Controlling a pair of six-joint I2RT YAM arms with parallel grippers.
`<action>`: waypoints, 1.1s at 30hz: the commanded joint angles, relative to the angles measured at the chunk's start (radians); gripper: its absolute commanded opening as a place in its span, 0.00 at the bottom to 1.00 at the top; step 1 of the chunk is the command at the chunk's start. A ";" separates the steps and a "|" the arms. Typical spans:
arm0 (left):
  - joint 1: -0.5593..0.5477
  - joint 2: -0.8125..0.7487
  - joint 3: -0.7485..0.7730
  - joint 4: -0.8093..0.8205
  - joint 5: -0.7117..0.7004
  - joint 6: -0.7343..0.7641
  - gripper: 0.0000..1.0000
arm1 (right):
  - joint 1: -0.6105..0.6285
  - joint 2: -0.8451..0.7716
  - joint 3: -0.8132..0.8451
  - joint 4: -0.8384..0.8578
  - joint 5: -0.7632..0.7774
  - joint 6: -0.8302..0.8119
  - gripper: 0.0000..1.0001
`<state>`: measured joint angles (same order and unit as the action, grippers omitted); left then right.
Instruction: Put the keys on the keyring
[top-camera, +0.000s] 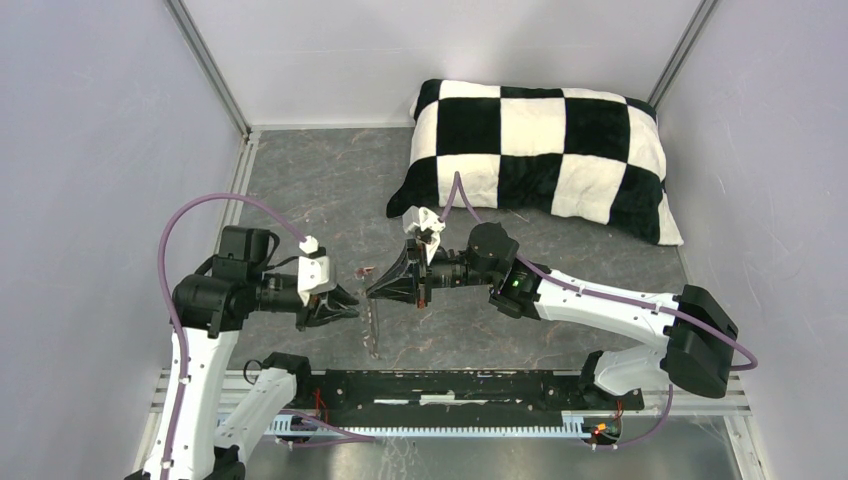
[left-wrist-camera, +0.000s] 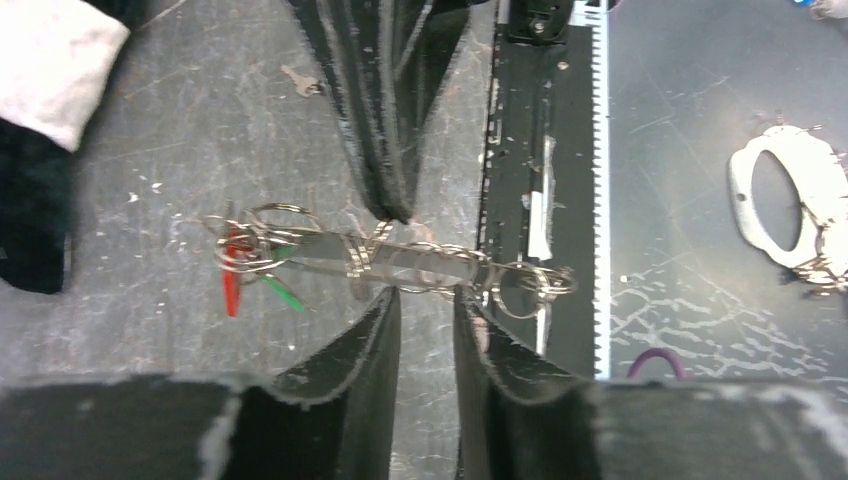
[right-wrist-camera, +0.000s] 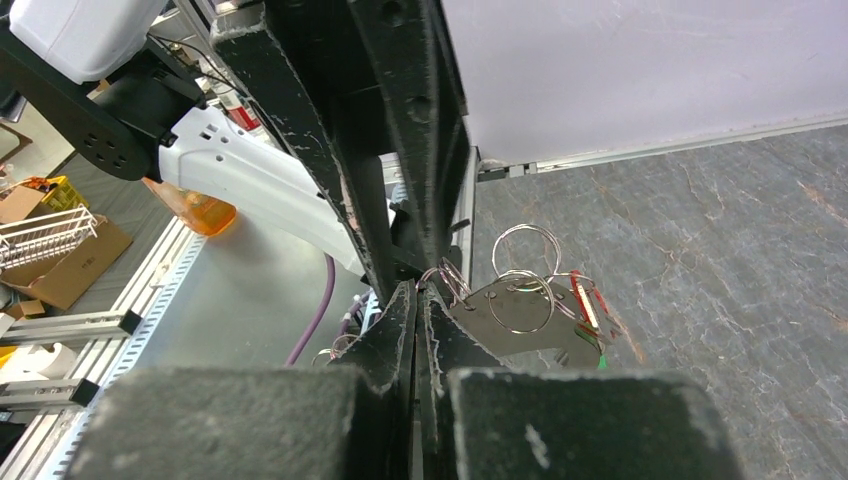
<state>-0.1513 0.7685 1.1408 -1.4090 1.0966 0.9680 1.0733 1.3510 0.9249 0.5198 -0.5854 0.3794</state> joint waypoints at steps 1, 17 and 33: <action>-0.003 0.004 -0.005 0.140 -0.027 -0.043 0.37 | 0.004 -0.012 0.005 0.089 -0.023 0.020 0.00; -0.002 -0.040 -0.024 0.259 0.033 -0.159 0.52 | 0.006 0.002 0.014 0.088 -0.031 0.031 0.00; -0.004 -0.013 -0.023 0.155 0.052 -0.074 0.39 | 0.033 0.045 0.063 0.046 0.020 0.031 0.00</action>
<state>-0.1528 0.7498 1.1141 -1.2240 1.1019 0.8543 1.0924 1.3895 0.9302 0.5392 -0.5949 0.4076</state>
